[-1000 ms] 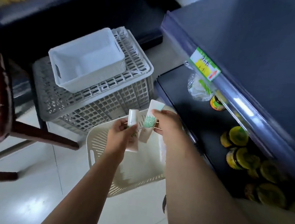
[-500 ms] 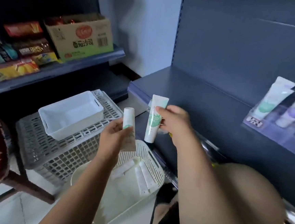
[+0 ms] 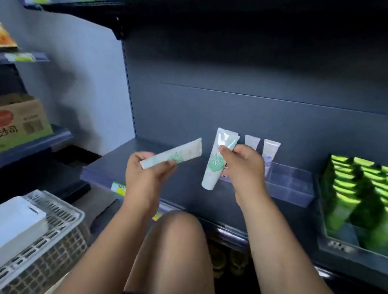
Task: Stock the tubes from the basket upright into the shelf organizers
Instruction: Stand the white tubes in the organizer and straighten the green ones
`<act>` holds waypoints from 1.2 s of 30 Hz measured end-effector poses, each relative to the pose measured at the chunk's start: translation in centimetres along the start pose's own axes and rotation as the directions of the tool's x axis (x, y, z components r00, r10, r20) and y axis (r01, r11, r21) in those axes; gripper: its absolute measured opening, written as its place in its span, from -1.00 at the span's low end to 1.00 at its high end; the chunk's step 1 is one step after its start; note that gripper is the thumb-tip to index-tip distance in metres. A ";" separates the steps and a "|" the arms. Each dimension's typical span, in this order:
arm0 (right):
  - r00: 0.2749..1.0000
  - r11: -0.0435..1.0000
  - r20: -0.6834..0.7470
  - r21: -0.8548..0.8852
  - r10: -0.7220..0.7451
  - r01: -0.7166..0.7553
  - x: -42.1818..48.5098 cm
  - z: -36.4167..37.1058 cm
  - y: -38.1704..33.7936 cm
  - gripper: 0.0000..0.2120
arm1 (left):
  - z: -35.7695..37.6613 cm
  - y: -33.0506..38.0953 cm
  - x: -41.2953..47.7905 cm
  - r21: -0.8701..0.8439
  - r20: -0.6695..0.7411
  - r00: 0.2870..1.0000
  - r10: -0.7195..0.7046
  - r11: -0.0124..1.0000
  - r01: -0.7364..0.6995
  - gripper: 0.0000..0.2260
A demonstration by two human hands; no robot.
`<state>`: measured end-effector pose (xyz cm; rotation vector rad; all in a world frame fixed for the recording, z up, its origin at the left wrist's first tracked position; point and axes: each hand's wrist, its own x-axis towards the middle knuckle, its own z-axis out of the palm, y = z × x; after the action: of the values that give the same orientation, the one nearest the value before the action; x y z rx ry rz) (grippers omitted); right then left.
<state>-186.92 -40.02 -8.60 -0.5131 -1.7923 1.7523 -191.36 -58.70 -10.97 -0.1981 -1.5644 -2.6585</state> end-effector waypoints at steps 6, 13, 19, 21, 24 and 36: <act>0.986 0.999 -0.165 -0.042 -0.035 0.029 1.1 -5.7 -0.6 -0.62 | 6.9 -5.1 -1.6 0.230 0.225 0.973 -0.042 0.973 -0.011 -0.66; 0.985 0.987 -0.152 -0.148 -0.082 0.059 3.0 -9.9 -0.6 -0.93 | 10.5 -9.5 -0.2 0.327 0.432 0.888 -0.155 0.945 0.005 -0.65; 0.927 0.910 -0.196 -0.334 -0.321 0.244 4.9 -11.0 3.8 -0.91 | 13.1 -11.9 4.4 0.400 0.375 0.927 -0.011 0.904 -0.151 -0.67; 0.922 0.904 -0.192 -0.342 -0.335 0.257 5.9 -11.1 4.6 -0.87 | 14.0 -12.4 5.7 0.456 0.396 0.918 0.016 0.865 -0.212 -0.63; 0.927 0.933 -0.212 -0.254 -0.311 0.255 7.7 -11.5 4.9 -0.81 | 15.3 -13.2 7.5 0.469 0.466 0.884 0.012 0.844 -0.259 -0.63; 0.930 0.985 -0.327 -0.007 -0.168 0.175 13.8 -10.5 7.6 -0.89 | 15.5 -17.0 10.8 0.601 0.482 0.874 -0.059 0.748 -0.281 -0.69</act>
<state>-191.58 -22.66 -14.53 -0.5813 -1.5340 1.4691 -202.63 -36.63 -16.79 -0.9225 -2.4242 -1.8586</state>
